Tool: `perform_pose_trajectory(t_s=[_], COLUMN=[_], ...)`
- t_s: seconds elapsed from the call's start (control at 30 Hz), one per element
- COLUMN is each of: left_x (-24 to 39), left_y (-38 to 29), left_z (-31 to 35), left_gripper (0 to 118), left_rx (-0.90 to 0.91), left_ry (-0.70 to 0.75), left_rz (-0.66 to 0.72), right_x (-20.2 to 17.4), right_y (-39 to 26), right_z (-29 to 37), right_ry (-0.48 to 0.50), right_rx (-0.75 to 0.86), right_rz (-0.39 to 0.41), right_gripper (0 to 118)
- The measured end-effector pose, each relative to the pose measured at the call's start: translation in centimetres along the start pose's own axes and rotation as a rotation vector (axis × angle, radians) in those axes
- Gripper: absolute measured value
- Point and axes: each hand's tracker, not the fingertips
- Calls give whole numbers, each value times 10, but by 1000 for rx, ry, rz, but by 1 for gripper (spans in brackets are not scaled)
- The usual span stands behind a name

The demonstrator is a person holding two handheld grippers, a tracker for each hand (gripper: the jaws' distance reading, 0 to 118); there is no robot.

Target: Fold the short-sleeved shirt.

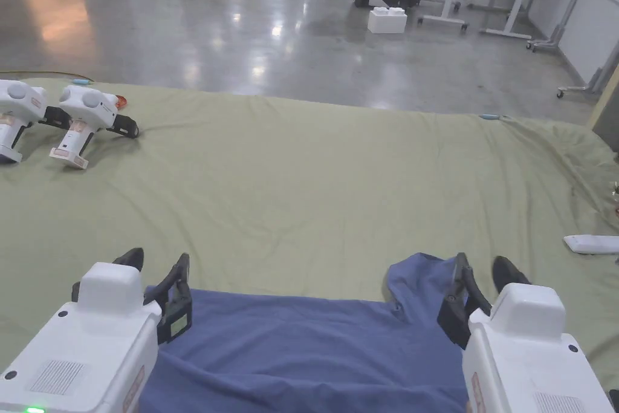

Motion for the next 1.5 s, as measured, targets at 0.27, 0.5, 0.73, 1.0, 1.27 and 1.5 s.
perform_pose_trajectory(t_s=[0.27,0.5,0.73,1.0,1.27,1.5], left_x=[5,-38,-89,-87,-59,-51], left_y=[15,-9,-50,-74,-77,-70], left_z=[10,-45,-150,-201,-204,-201], left_gripper=[0,0,0,75,58,1], left_rx=[96,-177,-580,-849,-854,-804], left_ry=[78,63,-25,-21,4,-58], left_rz=[25,91,183,218,70,38], right_x=[-10,-7,-2,10,26,58], right_y=[7,-1,-14,-33,-52,-66], right_z=[-8,-19,-32,-40,-46,-82], right_ry=[6,12,21,0,-31,-58], right_rx=[50,18,-63,-152,-238,-374], right_rz=[-14,7,33,65,63,57], right_gripper=[1,1,1,1,1,3])
